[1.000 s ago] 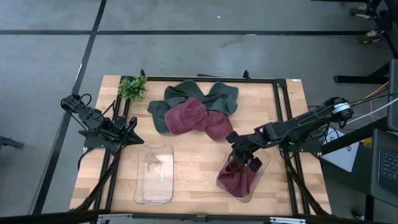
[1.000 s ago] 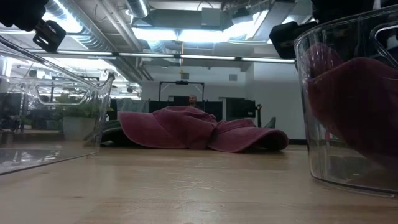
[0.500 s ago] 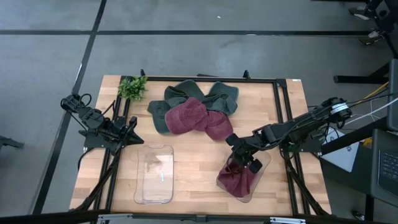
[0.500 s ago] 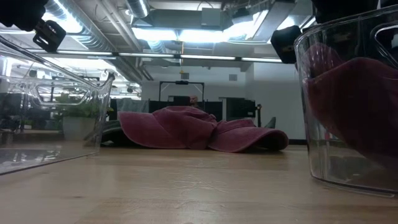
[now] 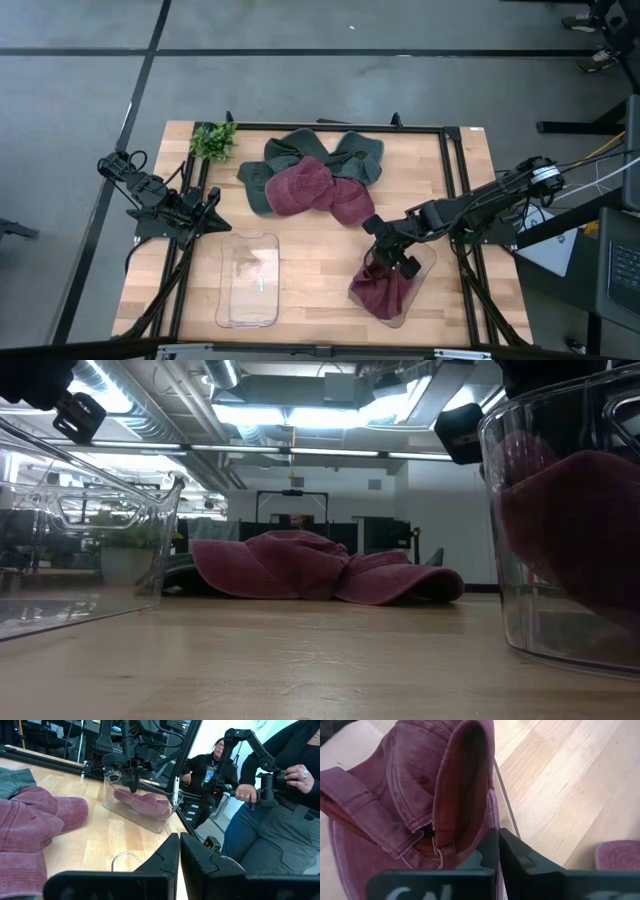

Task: Pick & Place hat
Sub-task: Put the right red cap into the right transparent bin

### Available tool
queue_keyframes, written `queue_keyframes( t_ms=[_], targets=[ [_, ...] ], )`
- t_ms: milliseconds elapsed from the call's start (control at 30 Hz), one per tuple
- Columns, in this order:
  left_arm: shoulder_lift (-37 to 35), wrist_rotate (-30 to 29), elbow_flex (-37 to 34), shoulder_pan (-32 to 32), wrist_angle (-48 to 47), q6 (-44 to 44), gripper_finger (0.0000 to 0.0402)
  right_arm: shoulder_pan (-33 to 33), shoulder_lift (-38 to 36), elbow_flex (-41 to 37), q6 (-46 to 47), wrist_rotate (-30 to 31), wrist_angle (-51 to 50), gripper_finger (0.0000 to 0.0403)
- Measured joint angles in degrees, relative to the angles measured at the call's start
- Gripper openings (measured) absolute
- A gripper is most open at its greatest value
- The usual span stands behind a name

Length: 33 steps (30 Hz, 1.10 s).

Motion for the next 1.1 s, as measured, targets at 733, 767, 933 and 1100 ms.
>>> queue_keyframes(
  t_ms=[733,767,933,1100],
  targets=[
    [0.0,0.0,0.0,0.0,0.0,0.0,0.0012,0.2,0.0,0.0,2.5,-2.8,0.1,0.0097],
    [0.0,0.0,0.0,0.0,0.0,0.0,0.0011,0.2,0.0,-0.3,2.5,-2.6,0.6,0.0092],
    [0.0,0.0,0.0,0.0,0.0,0.0,0.0012,0.2,0.0,-2.5,2.9,-2.4,2.1,0.0073],
    [0.0,0.0,0.0,0.0,0.0,0.0,0.0012,0.2,0.0,-2.5,2.8,-2.4,2.3,0.0065]
  ],
)
